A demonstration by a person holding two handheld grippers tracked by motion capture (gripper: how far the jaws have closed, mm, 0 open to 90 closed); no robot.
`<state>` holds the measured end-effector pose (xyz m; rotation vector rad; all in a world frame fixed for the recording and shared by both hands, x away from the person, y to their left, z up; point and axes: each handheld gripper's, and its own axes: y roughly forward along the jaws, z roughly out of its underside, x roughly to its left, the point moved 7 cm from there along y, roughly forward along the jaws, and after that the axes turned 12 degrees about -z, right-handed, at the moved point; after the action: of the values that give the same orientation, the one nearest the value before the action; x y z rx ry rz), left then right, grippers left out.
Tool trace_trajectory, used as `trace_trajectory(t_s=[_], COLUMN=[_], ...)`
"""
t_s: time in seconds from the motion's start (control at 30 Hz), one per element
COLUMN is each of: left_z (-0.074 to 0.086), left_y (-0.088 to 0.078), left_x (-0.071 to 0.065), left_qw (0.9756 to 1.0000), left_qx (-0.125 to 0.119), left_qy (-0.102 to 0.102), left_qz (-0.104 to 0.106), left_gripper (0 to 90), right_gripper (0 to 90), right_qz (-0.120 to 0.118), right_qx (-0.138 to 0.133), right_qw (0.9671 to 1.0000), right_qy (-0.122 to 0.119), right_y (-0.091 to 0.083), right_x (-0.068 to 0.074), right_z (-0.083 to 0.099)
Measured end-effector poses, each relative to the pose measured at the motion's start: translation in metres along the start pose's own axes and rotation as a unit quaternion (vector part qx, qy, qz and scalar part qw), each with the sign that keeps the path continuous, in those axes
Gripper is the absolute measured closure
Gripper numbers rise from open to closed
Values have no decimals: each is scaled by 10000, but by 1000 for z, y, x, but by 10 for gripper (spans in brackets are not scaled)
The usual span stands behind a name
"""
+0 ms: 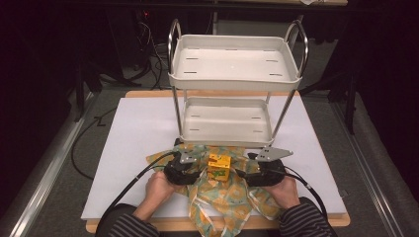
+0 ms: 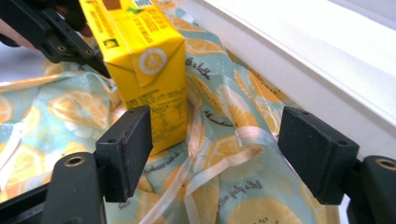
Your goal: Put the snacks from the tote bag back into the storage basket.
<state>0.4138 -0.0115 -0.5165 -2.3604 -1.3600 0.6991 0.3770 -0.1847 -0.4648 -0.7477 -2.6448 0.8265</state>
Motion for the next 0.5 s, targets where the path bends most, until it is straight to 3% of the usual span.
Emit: trace_trajectory(t_s=[0.27,0.5], left_z=[0,-1], left_y=[1,2], left_x=[0,-1], left_qw=[10000,9999], left_qx=[60,138], left_qy=[30,73], left_qz=[-16,-40], left_gripper=[535,529], right_gripper=[277,288], right_qz=[-44,-144], right_qx=[67,-91], right_qw=[9999,9997], right_qy=[-89,-158], right_y=[-1,-2], right_x=[9,15], right_z=[-4,-14])
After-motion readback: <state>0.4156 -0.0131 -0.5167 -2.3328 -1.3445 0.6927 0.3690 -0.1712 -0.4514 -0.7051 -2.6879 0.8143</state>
